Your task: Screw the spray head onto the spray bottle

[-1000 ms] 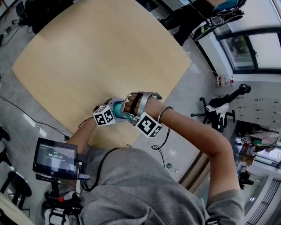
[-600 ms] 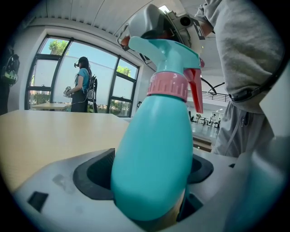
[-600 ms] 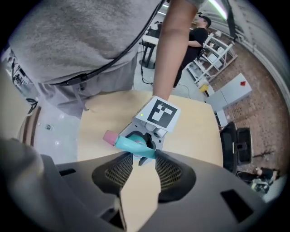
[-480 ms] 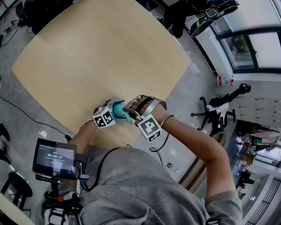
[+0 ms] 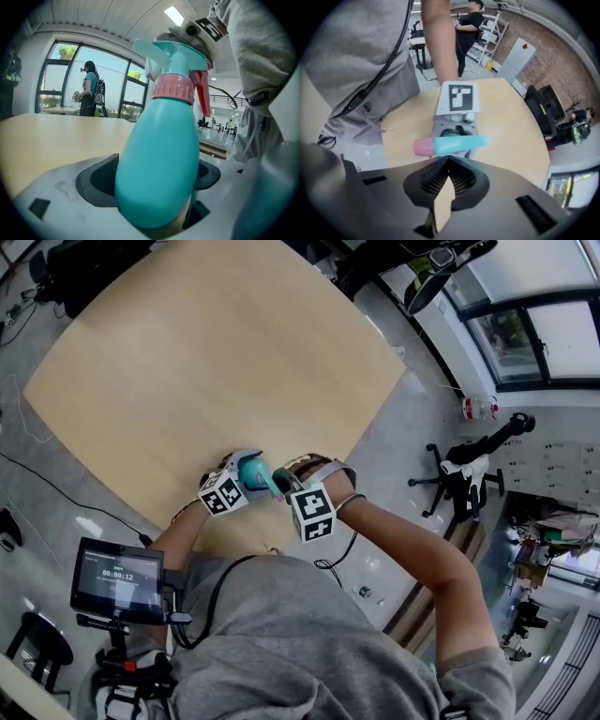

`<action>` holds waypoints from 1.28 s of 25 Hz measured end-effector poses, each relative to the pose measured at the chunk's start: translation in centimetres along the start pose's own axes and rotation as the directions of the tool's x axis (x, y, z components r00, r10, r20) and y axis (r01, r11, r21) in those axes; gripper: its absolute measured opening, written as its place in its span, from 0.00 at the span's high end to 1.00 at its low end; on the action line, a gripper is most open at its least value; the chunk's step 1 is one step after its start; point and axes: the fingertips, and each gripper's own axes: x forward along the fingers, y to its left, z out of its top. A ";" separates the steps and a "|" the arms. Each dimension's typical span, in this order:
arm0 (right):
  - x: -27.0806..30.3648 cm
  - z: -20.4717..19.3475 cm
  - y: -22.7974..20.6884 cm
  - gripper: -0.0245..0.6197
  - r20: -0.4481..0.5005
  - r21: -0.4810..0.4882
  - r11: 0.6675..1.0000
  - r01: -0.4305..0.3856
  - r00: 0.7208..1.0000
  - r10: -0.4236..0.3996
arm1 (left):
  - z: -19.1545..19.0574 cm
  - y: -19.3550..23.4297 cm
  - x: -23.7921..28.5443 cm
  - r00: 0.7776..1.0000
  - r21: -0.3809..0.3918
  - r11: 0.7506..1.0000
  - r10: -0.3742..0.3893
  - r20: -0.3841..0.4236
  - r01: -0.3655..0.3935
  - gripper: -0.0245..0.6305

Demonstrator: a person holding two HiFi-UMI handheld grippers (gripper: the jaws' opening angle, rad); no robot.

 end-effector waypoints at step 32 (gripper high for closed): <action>0.6 1.8 -1.2 0.69 -0.023 -0.506 0.860 -0.075 0.997 0.074 | -0.4 -0.2 1.1 0.987 0.066 0.987 -0.145 -0.062 0.149 0.34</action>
